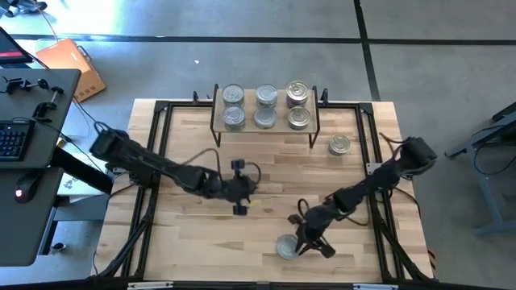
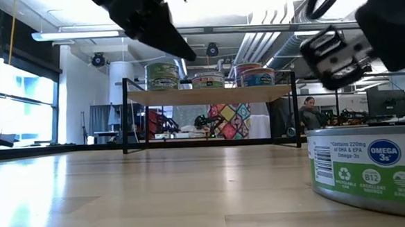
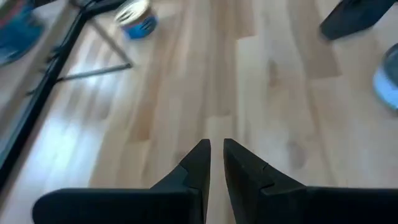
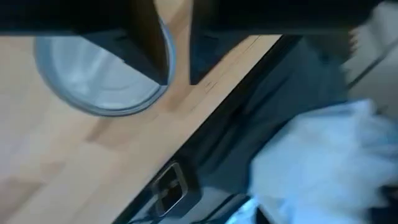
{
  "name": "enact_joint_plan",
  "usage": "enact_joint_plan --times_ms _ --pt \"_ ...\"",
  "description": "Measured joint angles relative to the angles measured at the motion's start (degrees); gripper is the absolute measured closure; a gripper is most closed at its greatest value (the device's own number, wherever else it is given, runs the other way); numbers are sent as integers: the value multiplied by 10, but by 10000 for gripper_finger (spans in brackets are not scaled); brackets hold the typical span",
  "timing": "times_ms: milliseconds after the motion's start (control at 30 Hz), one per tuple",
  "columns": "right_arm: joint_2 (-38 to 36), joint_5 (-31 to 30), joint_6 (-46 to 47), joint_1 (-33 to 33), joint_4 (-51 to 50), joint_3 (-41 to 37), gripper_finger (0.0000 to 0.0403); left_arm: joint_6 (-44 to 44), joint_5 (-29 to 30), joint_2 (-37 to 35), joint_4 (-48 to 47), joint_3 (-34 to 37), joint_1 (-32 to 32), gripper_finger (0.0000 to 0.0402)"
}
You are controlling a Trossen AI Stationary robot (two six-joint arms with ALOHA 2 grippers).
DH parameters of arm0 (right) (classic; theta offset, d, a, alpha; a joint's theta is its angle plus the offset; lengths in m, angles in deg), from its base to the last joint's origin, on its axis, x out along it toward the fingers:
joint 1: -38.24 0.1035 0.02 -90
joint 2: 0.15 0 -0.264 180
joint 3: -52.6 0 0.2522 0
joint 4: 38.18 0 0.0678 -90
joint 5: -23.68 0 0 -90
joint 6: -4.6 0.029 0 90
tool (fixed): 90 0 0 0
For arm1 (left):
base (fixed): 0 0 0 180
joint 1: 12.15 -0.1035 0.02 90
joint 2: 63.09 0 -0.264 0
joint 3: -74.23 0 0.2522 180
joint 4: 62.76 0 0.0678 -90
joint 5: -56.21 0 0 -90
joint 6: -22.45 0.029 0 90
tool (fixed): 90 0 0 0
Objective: Stack canned seafood by type on shelf
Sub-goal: Stack the light green tuna can on top of the bottom light green tuna can on the shelf
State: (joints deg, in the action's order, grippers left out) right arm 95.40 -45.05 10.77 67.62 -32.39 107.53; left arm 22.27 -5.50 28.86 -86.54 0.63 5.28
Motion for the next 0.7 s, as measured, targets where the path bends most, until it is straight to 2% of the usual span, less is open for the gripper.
enact_joint_plan --times_ms 100,200,400,567,633,700 --pt "31 62 -21 -27 9 13 394 26 6 33 53 0 14 367" --pt "51 94 -36 -50 27 13 389 57 14 52 90 0 20 367" --pt "70 108 -41 -90 12 12 400 57 19 59 98 0 21 367" --pt "69 77 -52 -111 -21 12 400 53 21 59 95 0 21 367" --pt "67 48 -52 -117 -40 13 402 52 21 59 94 0 21 367" --pt "65 -6 -52 -123 -55 15 402 49 21 59 91 0 21 367"
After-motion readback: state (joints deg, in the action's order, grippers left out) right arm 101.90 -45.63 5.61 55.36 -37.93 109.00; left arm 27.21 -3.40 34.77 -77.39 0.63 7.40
